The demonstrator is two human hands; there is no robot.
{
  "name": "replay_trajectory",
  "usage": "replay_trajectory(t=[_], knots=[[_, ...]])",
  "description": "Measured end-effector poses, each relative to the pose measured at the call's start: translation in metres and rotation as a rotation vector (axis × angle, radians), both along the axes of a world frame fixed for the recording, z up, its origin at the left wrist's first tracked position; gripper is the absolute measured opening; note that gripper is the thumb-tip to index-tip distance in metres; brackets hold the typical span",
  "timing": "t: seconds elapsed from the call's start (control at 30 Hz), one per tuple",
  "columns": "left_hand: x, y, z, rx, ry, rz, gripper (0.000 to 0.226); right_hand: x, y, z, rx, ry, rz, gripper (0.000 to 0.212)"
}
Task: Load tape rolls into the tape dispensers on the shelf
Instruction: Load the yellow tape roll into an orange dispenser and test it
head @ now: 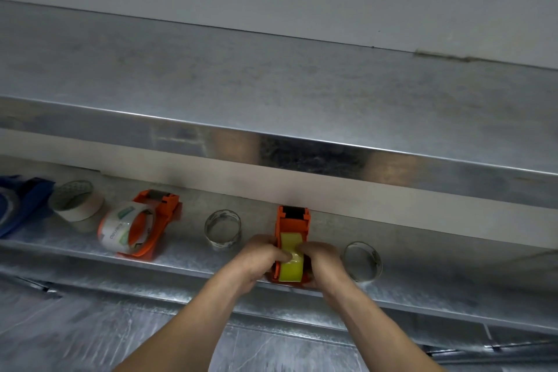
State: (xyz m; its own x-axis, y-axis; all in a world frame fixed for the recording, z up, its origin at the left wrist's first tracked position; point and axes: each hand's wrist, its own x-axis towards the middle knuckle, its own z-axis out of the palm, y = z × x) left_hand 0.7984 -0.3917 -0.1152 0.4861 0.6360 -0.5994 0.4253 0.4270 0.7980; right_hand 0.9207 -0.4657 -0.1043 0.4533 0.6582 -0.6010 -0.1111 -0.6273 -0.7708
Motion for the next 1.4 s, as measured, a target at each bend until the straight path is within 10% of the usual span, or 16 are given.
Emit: replay_trajectory(t=[0.43, 1.0, 1.4], knots=[[0.014, 0.002, 0.006, 0.130, 0.108, 0.076, 0.043, -0.008, 0.017, 0.000, -0.045, -0.208, -0.027, 0.062], [0.008, 0.002, 0.009, 0.069, 0.012, -0.025, 0.017, 0.002, 0.014, 0.009, -0.065, -0.037, 0.015, 0.017], [0.009, 0.002, 0.011, 0.100, -0.007, -0.038, 0.022, -0.004, 0.021, 0.010, -0.051, -0.181, -0.060, 0.056]])
